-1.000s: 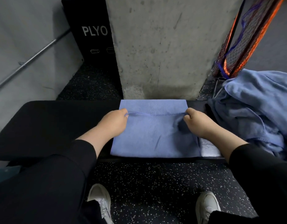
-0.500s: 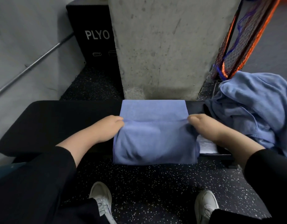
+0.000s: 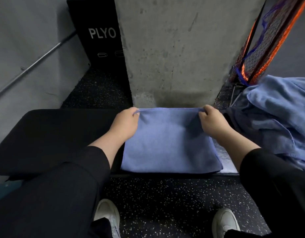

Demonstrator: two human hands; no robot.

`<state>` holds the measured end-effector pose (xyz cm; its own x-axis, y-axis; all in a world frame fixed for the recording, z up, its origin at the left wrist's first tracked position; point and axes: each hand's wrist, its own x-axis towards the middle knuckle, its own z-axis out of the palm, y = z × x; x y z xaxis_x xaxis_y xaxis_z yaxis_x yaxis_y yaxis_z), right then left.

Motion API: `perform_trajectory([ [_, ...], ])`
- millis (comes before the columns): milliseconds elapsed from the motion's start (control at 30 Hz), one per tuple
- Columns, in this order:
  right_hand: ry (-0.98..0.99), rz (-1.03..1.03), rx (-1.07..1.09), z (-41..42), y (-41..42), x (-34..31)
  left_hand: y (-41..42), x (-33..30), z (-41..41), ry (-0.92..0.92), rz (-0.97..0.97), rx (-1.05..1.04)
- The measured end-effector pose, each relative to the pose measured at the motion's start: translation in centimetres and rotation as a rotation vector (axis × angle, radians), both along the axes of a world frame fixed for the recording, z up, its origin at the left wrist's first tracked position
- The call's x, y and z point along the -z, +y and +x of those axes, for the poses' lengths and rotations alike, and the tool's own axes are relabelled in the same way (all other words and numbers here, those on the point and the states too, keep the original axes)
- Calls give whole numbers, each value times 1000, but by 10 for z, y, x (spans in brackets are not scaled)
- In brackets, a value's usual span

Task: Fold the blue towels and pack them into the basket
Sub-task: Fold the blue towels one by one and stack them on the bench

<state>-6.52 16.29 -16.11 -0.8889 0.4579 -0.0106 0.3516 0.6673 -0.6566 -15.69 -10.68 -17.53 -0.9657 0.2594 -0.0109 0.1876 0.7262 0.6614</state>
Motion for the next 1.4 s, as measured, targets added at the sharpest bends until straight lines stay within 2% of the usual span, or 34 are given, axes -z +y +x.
perform_trajectory([
  [233,-168,120,-79,6,2,5,-7,3,7,55,-270,115],
  [400,-336,97,-177,37,-5,-9,-19,-8,29,-27,-402,209],
  [500,-480,187,-329,63,-12,-18,-32,-13,45,-93,-461,309],
  [600,-493,172,-363,76,-12,-28,-43,-20,54,-128,-456,385],
  [667,-447,72,-381,80,-9,-37,-48,-27,56,-210,-330,403],
  [700,-426,39,-387,80,-8,-42,-49,-32,56,-271,-200,390],
  [800,-196,-360,-270,75,-2,-52,-49,-49,49,-401,288,245],
  [833,-111,-457,-199,69,0,-54,-47,-53,44,-415,400,181],
  [900,32,-540,-49,50,3,-55,-38,-58,31,-314,448,71],
  [967,151,-512,61,25,5,-52,-23,-57,18,-113,325,-44],
  [1033,180,-285,96,5,5,-41,-10,-48,4,6,193,-113],
  [1100,106,-89,24,-6,3,-21,-2,-30,-6,26,47,-72],
  [1233,-102,114,-105,-4,-1,6,-2,6,-5,40,-240,108],
  [1400,-327,115,-183,11,-8,-15,-13,0,6,47,-339,142],
])
